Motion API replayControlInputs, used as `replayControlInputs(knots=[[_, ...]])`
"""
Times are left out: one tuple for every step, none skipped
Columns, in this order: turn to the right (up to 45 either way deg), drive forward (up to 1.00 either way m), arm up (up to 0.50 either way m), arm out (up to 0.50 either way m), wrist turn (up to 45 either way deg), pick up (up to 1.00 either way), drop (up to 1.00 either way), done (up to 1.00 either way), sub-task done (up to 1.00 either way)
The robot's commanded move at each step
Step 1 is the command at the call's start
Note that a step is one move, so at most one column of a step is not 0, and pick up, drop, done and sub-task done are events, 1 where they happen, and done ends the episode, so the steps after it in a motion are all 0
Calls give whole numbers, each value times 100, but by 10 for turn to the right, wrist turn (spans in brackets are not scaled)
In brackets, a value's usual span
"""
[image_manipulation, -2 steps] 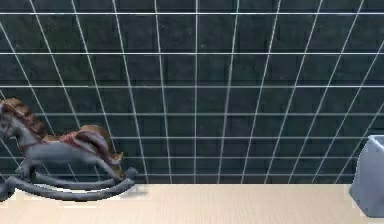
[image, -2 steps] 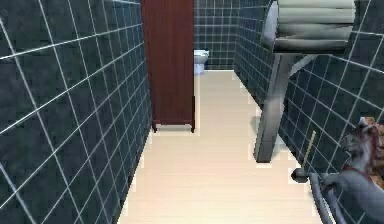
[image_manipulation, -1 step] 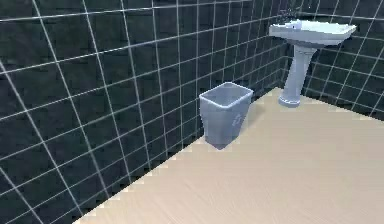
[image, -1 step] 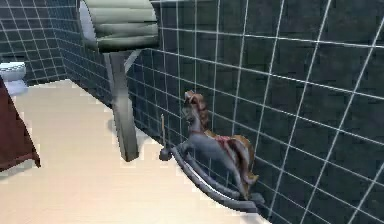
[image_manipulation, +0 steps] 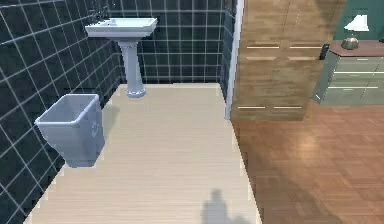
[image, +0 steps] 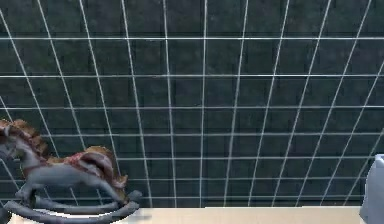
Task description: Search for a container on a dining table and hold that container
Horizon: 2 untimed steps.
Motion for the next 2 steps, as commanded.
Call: replayControlInputs(knots=[[0, 15, 0, 0, 0, 0, 0, 0, 0], [450, 0, 0, 0, 0, 0, 0, 0, 0]])
